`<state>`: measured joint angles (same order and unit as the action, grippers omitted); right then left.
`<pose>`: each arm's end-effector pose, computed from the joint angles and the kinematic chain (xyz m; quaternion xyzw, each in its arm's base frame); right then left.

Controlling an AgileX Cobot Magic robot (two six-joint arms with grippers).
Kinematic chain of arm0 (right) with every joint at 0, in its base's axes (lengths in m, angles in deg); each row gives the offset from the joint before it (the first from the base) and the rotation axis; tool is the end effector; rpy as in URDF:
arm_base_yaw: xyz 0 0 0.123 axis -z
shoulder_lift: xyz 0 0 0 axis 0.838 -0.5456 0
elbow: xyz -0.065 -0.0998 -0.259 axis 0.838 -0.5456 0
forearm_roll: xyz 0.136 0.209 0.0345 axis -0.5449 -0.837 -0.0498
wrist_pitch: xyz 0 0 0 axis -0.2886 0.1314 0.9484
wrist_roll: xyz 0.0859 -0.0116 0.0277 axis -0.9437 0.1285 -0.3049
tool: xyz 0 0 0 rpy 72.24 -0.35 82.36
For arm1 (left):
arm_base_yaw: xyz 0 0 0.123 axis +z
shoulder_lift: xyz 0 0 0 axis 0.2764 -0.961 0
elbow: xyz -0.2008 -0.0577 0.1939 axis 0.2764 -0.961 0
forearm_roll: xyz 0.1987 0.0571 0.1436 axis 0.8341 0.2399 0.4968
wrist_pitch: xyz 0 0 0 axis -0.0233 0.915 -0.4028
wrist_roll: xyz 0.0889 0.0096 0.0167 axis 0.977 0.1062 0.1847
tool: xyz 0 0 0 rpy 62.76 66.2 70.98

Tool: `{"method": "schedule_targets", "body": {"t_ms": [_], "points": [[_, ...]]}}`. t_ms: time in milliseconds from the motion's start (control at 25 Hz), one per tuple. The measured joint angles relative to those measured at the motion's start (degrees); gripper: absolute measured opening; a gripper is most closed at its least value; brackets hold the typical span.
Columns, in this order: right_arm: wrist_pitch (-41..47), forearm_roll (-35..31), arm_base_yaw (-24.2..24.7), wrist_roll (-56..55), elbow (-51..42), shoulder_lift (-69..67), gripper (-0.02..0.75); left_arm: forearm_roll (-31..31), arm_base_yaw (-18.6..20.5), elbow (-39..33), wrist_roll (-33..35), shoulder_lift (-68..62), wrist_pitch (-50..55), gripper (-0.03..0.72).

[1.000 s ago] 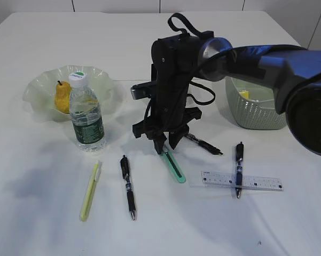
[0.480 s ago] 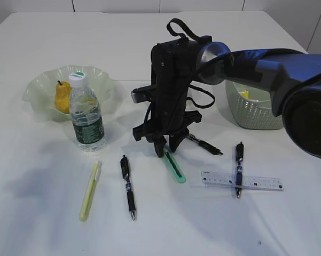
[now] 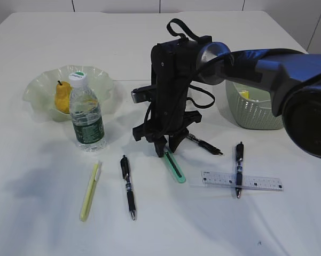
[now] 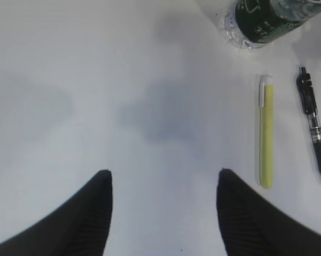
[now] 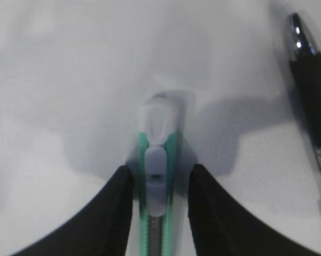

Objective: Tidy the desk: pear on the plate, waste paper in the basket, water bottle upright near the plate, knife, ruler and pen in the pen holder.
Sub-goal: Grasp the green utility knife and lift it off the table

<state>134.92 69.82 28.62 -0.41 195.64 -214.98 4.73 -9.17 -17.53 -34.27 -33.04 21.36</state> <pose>0.4375 0.2390 0.1261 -0.1882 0.9815 0.0245 0.0257 0.2165 0.0019 0.2542 -0.0742 0.9573 -0.1267 0.2489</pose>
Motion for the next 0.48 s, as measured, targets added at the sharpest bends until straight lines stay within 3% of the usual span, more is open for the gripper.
{"method": "schedule_targets", "body": {"t_ms": [480], "points": [[0.0, 0.0, 0.0, 0.0, 0.0, 0.0, 0.27, 0.0, 0.0, 0.0, 0.0, 0.0, 0.0, 0.437]]}}
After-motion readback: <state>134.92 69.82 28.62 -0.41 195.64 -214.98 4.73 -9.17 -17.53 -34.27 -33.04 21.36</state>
